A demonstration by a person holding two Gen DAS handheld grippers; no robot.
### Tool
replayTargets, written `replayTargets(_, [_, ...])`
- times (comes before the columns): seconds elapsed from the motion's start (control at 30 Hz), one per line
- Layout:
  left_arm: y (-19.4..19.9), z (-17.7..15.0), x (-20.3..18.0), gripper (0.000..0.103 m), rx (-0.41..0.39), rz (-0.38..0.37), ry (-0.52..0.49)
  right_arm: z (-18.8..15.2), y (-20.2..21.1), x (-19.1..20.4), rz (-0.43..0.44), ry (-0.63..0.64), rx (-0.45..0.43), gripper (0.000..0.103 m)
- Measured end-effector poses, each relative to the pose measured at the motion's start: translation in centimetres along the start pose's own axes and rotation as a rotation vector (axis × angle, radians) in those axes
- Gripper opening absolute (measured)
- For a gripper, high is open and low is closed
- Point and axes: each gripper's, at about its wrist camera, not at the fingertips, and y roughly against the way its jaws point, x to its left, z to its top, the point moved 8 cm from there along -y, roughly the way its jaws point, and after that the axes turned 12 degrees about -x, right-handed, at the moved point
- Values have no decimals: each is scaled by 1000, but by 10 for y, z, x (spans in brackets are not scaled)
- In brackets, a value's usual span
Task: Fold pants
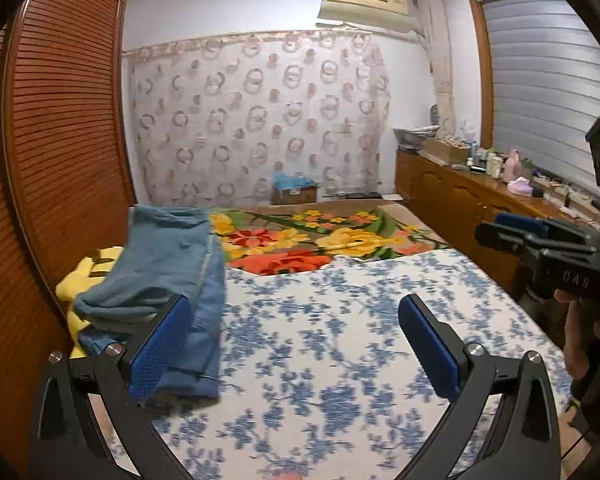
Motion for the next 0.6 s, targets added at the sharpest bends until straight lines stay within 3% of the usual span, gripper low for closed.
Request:
replayTargets(0.13, [3,3,-17,103,-4,-38,16,2,13,2,-43,0,-8,68])
replayTargets(0.6, [2,15,-55,103,-8,-93,24,10,33,2,-164,-52,-40,69])
